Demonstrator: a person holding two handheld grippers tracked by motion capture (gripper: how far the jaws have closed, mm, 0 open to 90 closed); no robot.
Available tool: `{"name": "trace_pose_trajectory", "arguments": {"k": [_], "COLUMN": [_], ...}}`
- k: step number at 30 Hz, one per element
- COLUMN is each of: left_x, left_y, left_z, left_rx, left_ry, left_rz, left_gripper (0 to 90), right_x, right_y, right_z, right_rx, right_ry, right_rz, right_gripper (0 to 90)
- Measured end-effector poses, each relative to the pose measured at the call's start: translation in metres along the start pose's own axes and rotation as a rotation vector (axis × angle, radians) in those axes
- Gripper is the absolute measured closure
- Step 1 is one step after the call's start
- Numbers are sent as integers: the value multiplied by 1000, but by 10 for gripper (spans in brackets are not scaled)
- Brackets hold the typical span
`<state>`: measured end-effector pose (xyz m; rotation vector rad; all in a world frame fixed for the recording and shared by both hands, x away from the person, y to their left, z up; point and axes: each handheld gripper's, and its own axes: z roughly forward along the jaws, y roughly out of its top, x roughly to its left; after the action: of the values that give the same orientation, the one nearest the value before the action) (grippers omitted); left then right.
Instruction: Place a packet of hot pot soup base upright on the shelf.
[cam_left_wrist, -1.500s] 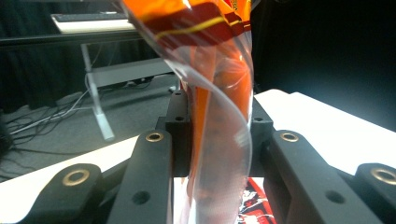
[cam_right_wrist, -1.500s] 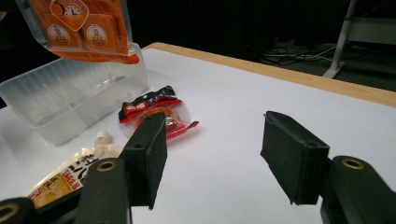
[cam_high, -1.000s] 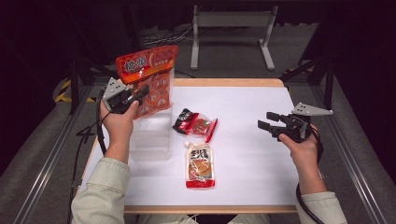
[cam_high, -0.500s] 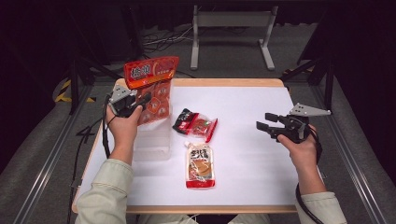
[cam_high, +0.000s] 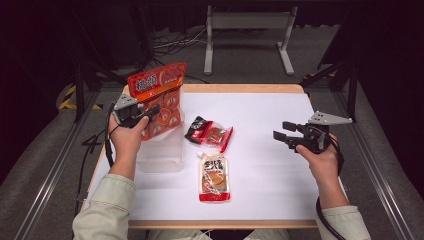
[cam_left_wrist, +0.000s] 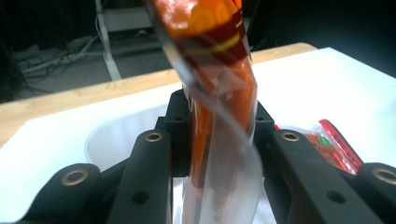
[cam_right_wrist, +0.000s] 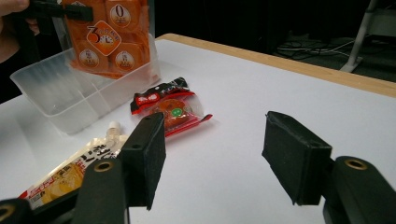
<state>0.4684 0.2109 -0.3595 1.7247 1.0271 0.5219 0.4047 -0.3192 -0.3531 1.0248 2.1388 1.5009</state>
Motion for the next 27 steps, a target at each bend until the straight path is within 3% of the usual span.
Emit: {"name": "trace_pose_trajectory", "arguments": {"k": [2,4,6,11,20,24,25,26,27], "left_x": [1,0,-1,7,12,12,13,13,13], "left_y": [-1,-3,-6,-13,-14,-13,-14,-14,-14], "left_z": [-1,2,1,0,-4,-8,-8,-9,-11], "left_rx": [29,92,85,84,101,76,64,30,29], "left_ry": [-6,-3,-7,-29,-22,-18,-28,-42,-41], "left_rz": [-5,39,48,-24,-63,-68,-72,-80,-84], "left_gripper": [700,700,700,701,638,424,424,367,304], "right_x": [1,1,1,0,0,0,0,0,0], "right_y": [0,0,0,-2,-2,-3,-3,-3,-3], "right_z": [1,1,2,4,4,5,5,5,5], "right_rx": [1,2,4,14,16,15,15,15,15], "right_ry": [2,3,4,4,5,5,5,5,6], "right_rz": [0,1,7,8,9,11,11,12,14], "right_gripper": [395,394,393,394,393,388,388,386,384]}}
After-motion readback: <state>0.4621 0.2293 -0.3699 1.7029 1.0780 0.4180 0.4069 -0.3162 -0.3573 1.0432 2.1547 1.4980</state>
